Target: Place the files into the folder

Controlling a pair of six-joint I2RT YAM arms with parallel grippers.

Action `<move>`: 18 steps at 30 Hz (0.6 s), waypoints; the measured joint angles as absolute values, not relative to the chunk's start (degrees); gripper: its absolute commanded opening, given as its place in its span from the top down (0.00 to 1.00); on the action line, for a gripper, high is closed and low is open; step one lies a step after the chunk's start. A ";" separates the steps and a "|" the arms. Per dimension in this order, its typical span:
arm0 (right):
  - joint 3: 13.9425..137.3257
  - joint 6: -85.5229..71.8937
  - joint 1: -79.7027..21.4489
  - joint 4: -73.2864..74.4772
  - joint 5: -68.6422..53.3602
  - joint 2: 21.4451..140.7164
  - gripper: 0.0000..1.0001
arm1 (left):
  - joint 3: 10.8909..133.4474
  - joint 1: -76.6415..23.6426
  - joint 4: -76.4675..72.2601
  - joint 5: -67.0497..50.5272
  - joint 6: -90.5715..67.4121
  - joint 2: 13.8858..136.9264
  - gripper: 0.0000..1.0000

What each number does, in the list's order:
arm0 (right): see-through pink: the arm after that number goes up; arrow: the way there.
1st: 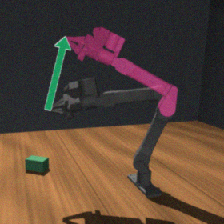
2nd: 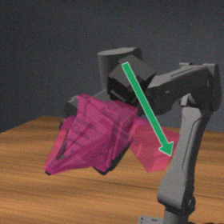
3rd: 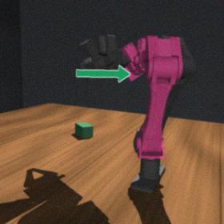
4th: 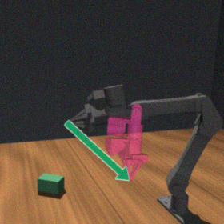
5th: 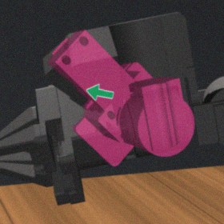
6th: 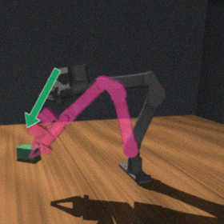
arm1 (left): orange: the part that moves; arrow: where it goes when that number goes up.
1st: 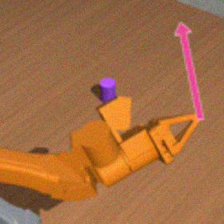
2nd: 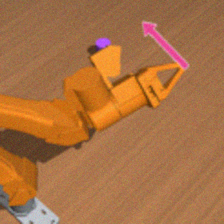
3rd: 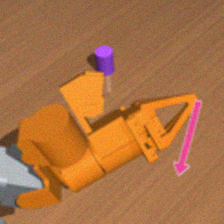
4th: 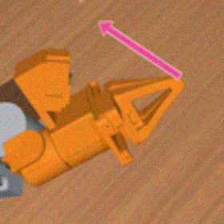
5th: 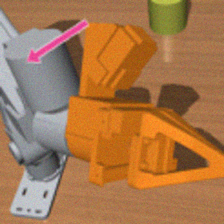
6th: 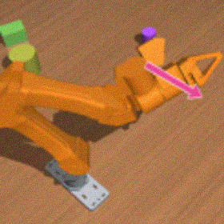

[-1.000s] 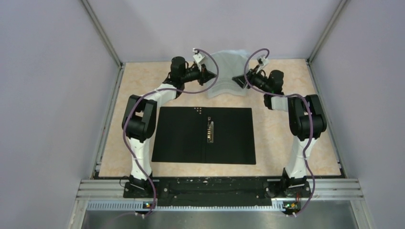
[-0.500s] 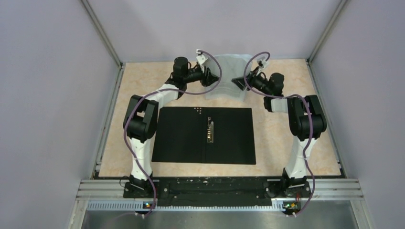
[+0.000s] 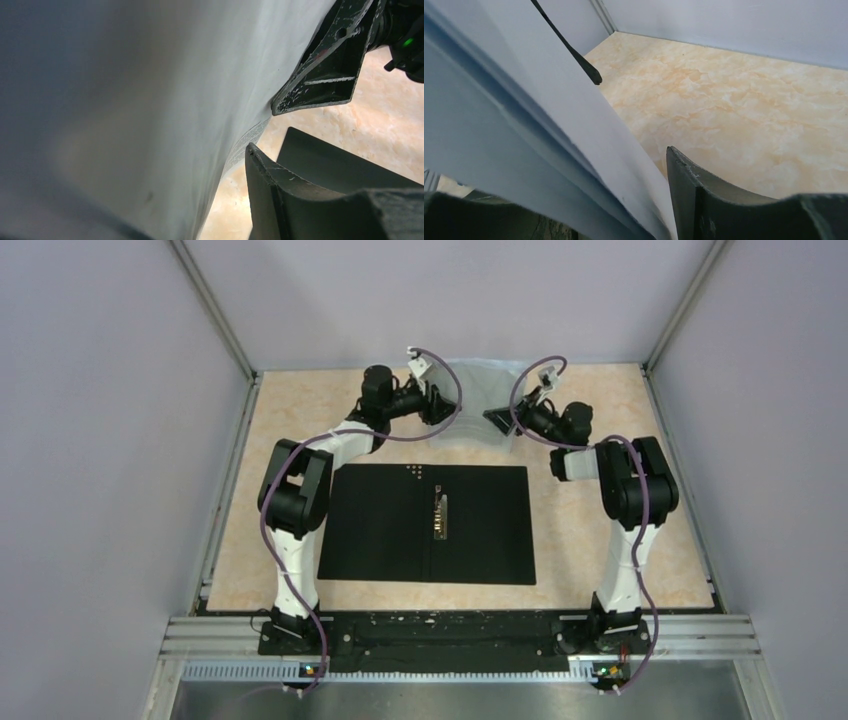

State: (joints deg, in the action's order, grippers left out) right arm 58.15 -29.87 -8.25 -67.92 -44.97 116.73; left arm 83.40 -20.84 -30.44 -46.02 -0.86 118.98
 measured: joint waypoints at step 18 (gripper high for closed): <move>60.62 -31.20 -10.13 -68.20 -44.64 118.56 0.46 | 81.45 -20.84 -33.26 -46.06 -4.56 118.30 0.51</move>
State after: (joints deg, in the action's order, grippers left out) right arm 60.62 -31.20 -10.13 -68.20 -44.64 118.56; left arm 81.45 -20.84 -33.26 -46.06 -4.56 118.30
